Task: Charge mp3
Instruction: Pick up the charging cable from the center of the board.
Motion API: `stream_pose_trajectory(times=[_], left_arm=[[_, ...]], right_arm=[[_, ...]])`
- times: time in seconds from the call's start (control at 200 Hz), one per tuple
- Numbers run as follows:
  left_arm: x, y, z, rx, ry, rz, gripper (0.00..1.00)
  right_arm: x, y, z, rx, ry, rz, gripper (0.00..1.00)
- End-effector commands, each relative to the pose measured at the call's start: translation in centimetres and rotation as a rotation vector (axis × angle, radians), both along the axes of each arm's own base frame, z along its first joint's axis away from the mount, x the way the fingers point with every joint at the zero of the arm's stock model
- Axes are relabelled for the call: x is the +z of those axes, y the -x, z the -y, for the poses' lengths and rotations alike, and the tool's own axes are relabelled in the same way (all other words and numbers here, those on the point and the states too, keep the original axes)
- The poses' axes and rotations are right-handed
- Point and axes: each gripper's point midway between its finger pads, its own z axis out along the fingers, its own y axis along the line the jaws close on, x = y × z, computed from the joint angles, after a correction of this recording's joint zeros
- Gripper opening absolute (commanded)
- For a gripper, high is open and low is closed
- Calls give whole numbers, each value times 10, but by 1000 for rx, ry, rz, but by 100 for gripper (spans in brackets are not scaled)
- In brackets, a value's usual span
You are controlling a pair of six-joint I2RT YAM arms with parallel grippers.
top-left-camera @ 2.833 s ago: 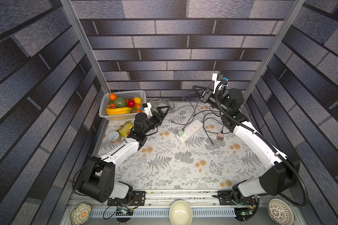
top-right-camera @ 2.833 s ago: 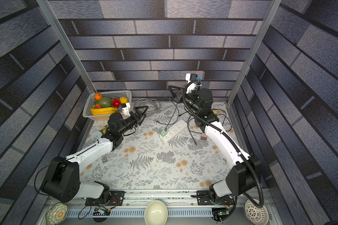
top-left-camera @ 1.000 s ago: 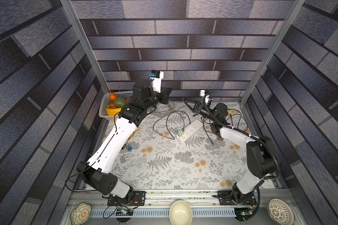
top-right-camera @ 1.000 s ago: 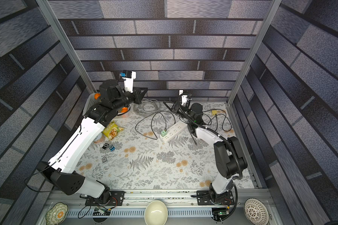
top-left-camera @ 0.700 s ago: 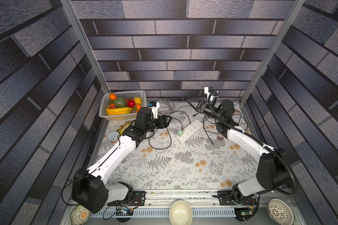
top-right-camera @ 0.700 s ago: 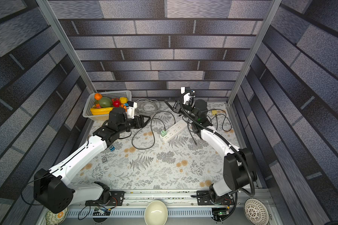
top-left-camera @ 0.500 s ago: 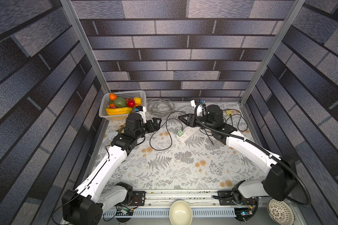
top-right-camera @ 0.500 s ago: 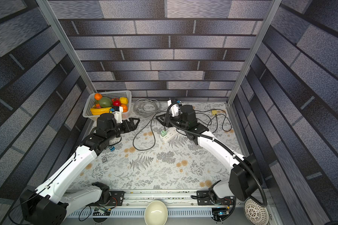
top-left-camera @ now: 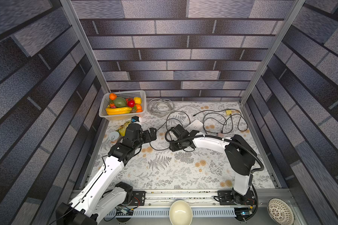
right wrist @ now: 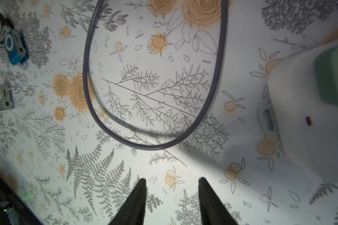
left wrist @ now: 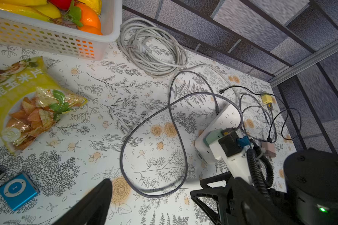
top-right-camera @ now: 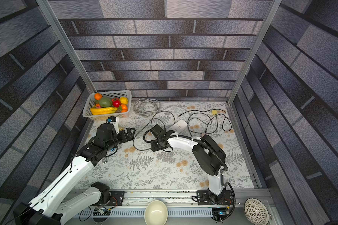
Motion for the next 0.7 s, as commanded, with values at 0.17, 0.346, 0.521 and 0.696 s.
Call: stream_pose_trajectory(times=[0.17, 0.346, 0.521, 0.696], left_arm=[[3, 5, -5, -4, -38, 50, 98], [6, 10, -8, -3, -41, 58, 98], [15, 14, -10, -3, -35, 87, 99], [20, 17, -14, -3, -26, 95, 99]], right_arm=[[-25, -30, -3, -111, 120, 24, 48], [-41, -38, -1, -127, 188, 26, 43], [-43, -39, 1, -123, 214, 29, 25], [-42, -32, 13, -103, 265, 36, 8]])
